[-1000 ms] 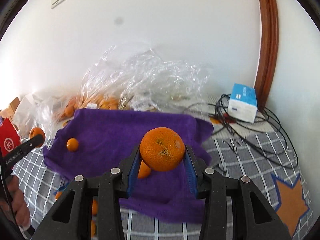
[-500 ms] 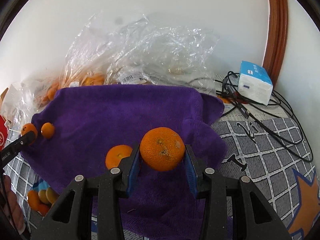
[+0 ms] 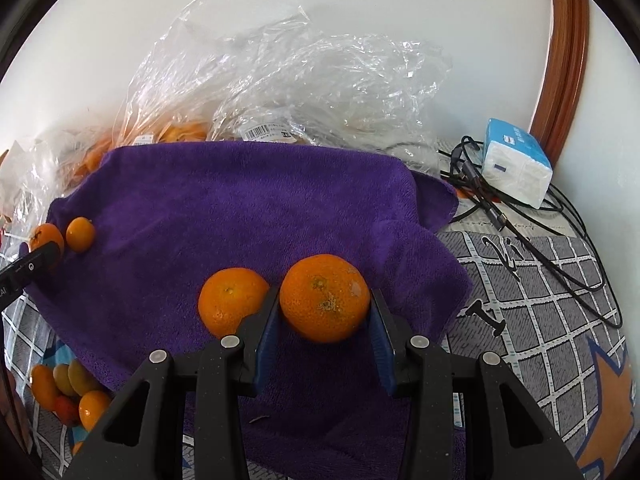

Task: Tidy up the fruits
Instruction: 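Lower the oranges onto the towel and open both tools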

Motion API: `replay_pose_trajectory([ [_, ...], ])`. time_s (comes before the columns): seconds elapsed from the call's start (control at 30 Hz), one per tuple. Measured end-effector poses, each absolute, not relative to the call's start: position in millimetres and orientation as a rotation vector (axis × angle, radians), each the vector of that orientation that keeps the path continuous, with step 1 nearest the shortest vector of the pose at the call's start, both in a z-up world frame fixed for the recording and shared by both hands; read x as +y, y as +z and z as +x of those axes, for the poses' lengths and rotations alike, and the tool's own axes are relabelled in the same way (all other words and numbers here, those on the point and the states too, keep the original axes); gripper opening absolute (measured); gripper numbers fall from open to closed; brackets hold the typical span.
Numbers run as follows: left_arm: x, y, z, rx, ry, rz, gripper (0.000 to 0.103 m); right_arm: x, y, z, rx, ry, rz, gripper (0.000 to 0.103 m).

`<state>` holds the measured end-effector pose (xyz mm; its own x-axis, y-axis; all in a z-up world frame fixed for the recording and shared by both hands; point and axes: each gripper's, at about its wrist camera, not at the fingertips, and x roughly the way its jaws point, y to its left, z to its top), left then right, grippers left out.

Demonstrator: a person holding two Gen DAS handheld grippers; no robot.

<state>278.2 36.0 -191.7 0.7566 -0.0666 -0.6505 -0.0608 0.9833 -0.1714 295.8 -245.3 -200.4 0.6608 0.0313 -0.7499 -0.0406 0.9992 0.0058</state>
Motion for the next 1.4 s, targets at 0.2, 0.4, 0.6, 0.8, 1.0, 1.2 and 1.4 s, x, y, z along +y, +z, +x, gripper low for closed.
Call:
replay_pose_trajectory([
  [0.2,33,-193,281,0.707,0.002,-0.170,0.041,-243,-202,295,0.847,0.039,-0.023,0.042],
  [0.4,32,-194,280,0.701,0.008,-0.155,0.041,-247,-199,291,0.834,0.058,0.005,0.047],
  [0.6,31,-194,281,0.698,0.009,-0.149,0.041,-247,-192,284,0.799,0.049,0.008,0.060],
  [0.8,34,-194,280,0.695,0.001,-0.161,0.042,-250,-184,279,0.758,0.053,0.030,0.064],
  [1.0,36,-190,274,0.675,-0.005,-0.179,0.050,-247,-180,275,0.723,0.034,0.004,0.064],
  [1.2,38,-183,266,0.635,0.006,-0.181,0.053,-251,-167,268,0.677,0.055,0.041,0.064],
  [1.4,35,-167,255,0.605,0.004,-0.167,0.053,-255,-146,261,0.689,-0.017,0.046,0.064],
])
